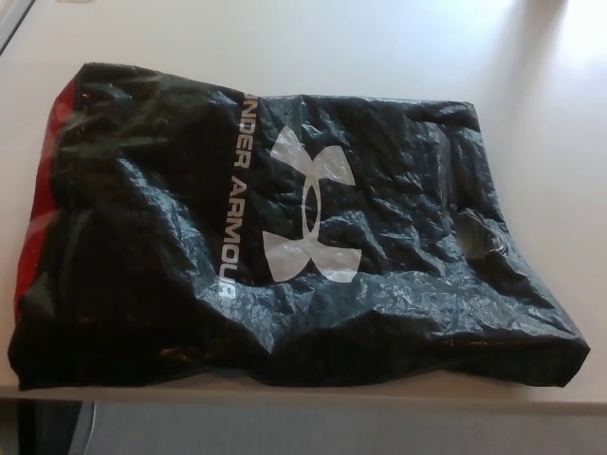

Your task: A plastic bag is kept in the middle of the desk and the robot uses both its hands to grab the bag from the left and right and brings its hands close together to compress the bag

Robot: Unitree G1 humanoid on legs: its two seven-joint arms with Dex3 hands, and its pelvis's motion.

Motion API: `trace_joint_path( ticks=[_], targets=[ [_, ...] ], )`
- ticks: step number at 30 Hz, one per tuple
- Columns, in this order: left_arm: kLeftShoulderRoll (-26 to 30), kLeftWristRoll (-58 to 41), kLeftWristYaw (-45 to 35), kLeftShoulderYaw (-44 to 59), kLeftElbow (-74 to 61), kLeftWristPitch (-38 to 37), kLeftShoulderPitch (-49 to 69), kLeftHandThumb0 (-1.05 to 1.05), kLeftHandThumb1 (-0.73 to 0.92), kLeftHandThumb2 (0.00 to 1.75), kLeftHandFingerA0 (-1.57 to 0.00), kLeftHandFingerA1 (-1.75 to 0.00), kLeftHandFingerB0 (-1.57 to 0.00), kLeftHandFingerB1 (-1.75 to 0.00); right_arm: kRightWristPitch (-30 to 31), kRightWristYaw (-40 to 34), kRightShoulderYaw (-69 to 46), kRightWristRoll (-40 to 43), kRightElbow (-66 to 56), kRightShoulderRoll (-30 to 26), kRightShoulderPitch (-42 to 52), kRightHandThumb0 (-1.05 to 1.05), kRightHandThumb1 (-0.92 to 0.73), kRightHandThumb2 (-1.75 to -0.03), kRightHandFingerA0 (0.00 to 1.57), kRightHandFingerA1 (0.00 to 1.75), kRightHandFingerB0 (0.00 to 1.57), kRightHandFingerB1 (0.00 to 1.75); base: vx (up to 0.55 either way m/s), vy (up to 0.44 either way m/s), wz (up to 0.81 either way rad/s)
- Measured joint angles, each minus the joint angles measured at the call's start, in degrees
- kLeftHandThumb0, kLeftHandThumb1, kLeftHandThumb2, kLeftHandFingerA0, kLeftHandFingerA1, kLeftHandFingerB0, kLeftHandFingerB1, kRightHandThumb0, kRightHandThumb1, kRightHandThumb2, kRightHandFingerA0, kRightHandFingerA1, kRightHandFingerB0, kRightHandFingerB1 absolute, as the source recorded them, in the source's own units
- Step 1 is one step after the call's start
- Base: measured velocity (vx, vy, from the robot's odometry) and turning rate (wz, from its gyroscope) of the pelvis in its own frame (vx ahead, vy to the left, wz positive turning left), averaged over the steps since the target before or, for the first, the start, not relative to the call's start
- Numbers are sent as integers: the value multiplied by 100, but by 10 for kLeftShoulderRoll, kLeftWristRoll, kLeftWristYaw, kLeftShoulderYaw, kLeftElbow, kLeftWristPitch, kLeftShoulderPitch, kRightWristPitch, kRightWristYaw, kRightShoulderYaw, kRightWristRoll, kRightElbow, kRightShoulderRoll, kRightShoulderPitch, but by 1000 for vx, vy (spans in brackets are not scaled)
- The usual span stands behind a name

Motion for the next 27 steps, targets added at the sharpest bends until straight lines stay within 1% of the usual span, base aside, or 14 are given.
trace_joint_path(
  ticks=[1, 2, 3, 6, 7, 8, 11, 13, 16, 17, 18, 21, 25, 27],
  targets=[
    [3, -5, 0, 17, -14, 0, -6, -85, 92, 87, -33, -42, -39, -37, -1, 0, -10, 3, -16, -1, -6, -72, -66, -59, 20, 40, 17, 34, 0, 0, 0],
    [6, -8, 0, 26, -23, 0, -10, -76, 86, 66, -33, -40, -28, -33, -2, 0, -15, 5, -25, -2, -10, -68, -50, -83, 17, 54, 14, 48, 0, 0, 0],
    [16, -13, 0, 43, -43, -2, -25, -74, 85, 66, -37, -40, -31, -32, -6, 0, -24, 9, -44, -7, -24, -77, -66, -61, 22, 44, 24, 34, 0, 0, 0],
    [63, -34, -1, 96, -115, -16, -94, -70, 85, 66, -32, -41, -29, -33, -26, 1, -52, 22, -124, -29, -98, -76, -66, -61, 24, 47, 28, 31, -55, -4, 0],
    [75, -40, -1, 110, -135, -21, -115, -63, 65, 107, -36, -58, -17, -46, -33, 1, -58, 25, -148, -35, -120, -81, -68, -62, 29, 49, 26, 32, 0, 0, 0],
    [84, -45, -2, 120, -152, -25, -133, -71, 84, 65, -38, -41, -36, -33, -37, 1, -63, 27, -170, -40, -138, -82, -68, -62, 20, 48, 24, 33, 0, 0, 0],
    [118, -61, -3, 160, -224, -35, -197, -72, 83, 66, -40, -42, -36, -33, -52, 1, -76, 34, -256, -54, -204, -78, -68, -61, 18, 45, 22, 33, 10, 0, 2],
    [118, -64, -2, 176, -238, -25, -202, -69, 85, 66, -38, -44, -36, -35, -43, -2, -82, 31, -285, -59, -211, -80, -70, -61, 19, 40, 22, 32, 105, 11, 6],
    [113, -64, 0, 183, -255, -10, -205, -79, 81, 65, -40, -43, -37, -34, -32, -6, -82, 28, -308, -59, -211, -73, -72, -61, 19, 42, 19, 34, 132, 10, -1],
    [107, -64, 2, 183, -262, -3, -207, -90, 67, 76, -39, -46, -36, -37, -30, -7, -81, 28, -320, -59, -212, -71, -67, -60, 19, 40, 23, 33, 111, 9, -2],
    [101, -64, 3, 183, -270, 3, -212, -83, 78, 65, -38, -44, -36, -33, -31, -7, -80, 28, -338, -59, -218, -68, -68, -60, 17, 39, 23, 32, 108, 11, 2],
    [93, -68, 3, 182, -311, 7, -238, -83, 80, 65, -39, -44, -36, -33, -36, -6, -75, 29, -382, -59, -256, -67, -67, -60, 16, 37, 23, 32, -113, 0, 21],
    [93, -75, 4, 182, -393, 4, -301, -78, 83, 66, -39, -44, -37, -33, -47, -3, -66, 31, -436, -59, -307, -77, -69, -62, 21, 33, 24, 30, -41, -22, 46],
    [93, -79, 4, 181, -450, 0, -337, -74, 85, 65, -31, -45, -34, -32, -53, -2, -56, 31, -471, -59, -334, -76, -68, -61, 19, 34, 22, 31, 58, -13, 30]
  ],
)
